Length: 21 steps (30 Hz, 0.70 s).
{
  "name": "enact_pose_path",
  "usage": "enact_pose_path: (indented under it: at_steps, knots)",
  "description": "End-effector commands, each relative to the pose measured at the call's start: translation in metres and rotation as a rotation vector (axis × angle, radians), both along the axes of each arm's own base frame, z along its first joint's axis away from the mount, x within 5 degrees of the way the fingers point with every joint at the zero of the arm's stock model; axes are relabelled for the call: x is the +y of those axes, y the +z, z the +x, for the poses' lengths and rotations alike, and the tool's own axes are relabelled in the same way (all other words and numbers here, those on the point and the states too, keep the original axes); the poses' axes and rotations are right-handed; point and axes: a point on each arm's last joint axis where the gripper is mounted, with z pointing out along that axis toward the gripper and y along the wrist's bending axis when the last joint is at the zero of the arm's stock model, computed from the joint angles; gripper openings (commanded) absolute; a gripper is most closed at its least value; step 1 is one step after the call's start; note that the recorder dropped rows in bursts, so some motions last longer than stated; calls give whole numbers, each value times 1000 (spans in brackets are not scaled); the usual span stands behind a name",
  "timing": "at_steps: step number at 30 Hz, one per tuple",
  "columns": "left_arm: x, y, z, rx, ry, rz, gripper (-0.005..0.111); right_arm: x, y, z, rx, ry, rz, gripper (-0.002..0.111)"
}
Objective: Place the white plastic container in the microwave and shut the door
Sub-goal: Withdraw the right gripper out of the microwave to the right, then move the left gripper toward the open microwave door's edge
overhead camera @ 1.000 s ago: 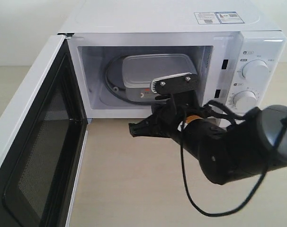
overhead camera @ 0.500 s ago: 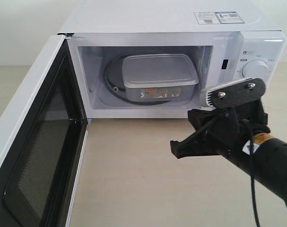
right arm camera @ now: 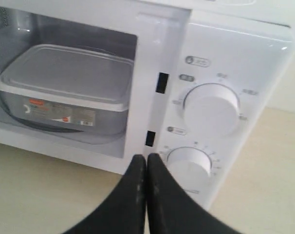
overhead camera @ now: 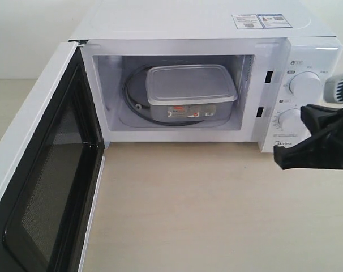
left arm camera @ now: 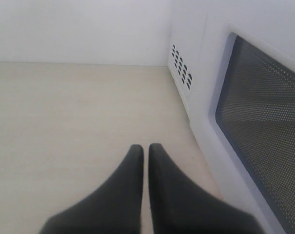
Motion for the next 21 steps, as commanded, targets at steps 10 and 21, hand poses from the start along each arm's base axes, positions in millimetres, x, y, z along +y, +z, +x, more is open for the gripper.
enact_pose_path:
  at_steps: [10,21]
  knots:
    - [1,3,1,-46,9,4,4,-48,29,-23,-46,-116,93,0]
    - [3,23,2,-269,27,72,4,-70,35,-37,-40,-275,187,0]
